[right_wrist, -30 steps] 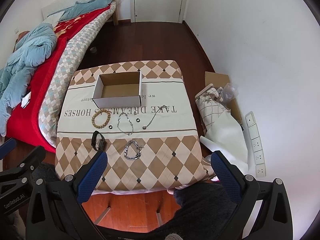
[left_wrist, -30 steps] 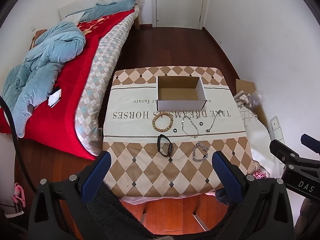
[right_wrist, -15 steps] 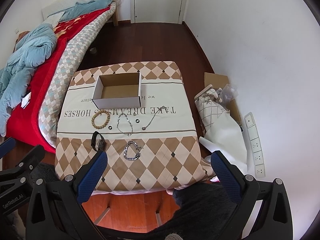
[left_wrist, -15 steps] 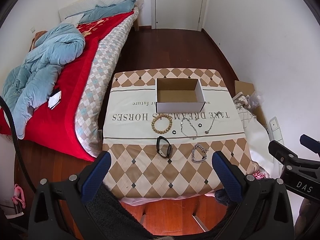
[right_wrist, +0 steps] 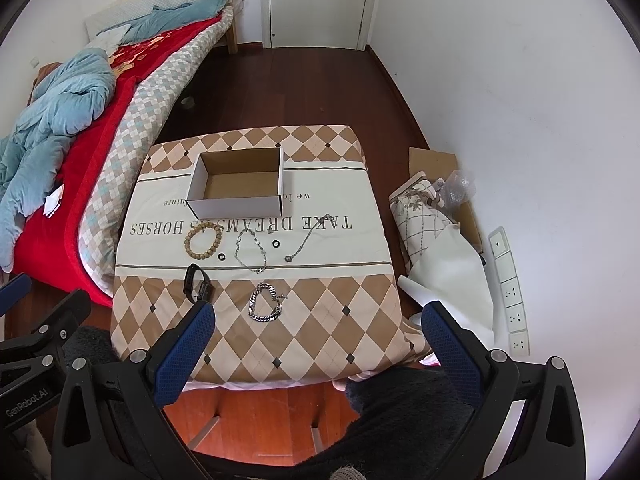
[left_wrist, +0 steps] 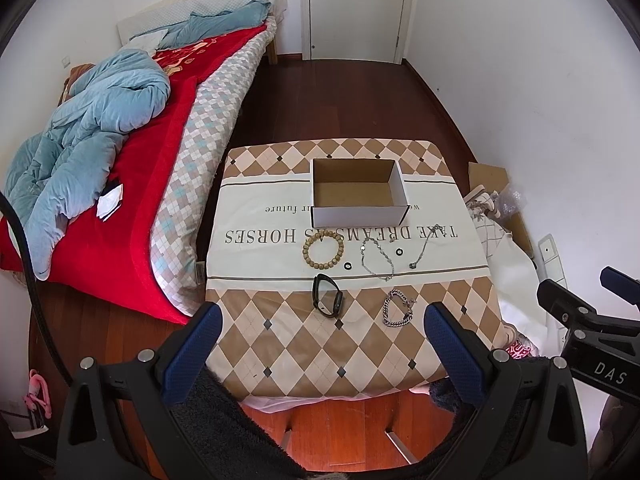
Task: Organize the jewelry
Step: 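Grasp the black watch band with the left tool while the right tool grasps the chunky silver chain bracelet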
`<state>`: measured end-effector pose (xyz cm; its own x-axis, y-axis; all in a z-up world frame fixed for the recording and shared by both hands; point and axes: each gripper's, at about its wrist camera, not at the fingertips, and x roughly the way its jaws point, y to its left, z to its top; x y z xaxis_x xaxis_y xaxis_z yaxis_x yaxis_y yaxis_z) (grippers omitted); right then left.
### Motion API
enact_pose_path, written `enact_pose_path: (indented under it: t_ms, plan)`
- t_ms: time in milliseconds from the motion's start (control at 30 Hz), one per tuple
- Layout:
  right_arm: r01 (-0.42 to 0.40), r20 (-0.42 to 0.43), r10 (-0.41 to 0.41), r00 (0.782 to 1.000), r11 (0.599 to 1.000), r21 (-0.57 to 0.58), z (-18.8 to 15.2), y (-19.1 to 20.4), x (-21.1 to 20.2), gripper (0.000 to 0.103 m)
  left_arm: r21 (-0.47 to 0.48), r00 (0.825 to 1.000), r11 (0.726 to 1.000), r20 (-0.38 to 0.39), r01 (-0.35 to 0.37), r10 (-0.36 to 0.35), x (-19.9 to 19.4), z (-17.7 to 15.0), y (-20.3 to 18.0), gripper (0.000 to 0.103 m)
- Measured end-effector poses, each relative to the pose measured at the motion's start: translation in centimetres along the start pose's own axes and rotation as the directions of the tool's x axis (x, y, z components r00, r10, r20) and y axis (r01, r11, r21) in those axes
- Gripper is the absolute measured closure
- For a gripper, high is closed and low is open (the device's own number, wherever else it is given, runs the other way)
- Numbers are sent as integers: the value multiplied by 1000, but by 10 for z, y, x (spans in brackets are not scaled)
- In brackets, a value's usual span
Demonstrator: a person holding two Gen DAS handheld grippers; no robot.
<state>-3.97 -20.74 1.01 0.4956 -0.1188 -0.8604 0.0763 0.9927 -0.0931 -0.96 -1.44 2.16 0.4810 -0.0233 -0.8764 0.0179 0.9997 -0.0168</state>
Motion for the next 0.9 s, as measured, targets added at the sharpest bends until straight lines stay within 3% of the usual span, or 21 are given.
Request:
enact_pose_path:
  t_ms: [167, 333, 500, 600, 767, 900]
  plan:
    - [10, 17, -10, 1000, 1000, 16, 4, -7, 6, 0, -6, 1000, 1000, 12, -29, 29, 8, 6, 10, 0]
    - [8, 6, -9, 1000, 999, 53, 14, -17, 41, 0, -44, 987, 987, 34, -156, 158, 44, 25, 41, 0]
    - [-14, -54, 17, 998, 998, 55, 15, -8, 102, 0, -23, 970, 971, -53, -237, 236, 109, 29, 62, 0]
    - [-33, -134, 41, 990, 998, 58, 8, 0, 159, 2, 12, 965, 977, -151, -215, 214, 155, 19, 62, 0]
    - [-68, -270, 78, 960, 997, 48, -12, 24, 236, 21, 34, 945, 992, -303, -120, 125, 230, -5, 54, 2]
    - [-66, -341, 74, 937, 997, 34, -29, 42, 281, 31, 27, 925, 998, -375, -58, 64, 270, -17, 45, 20]
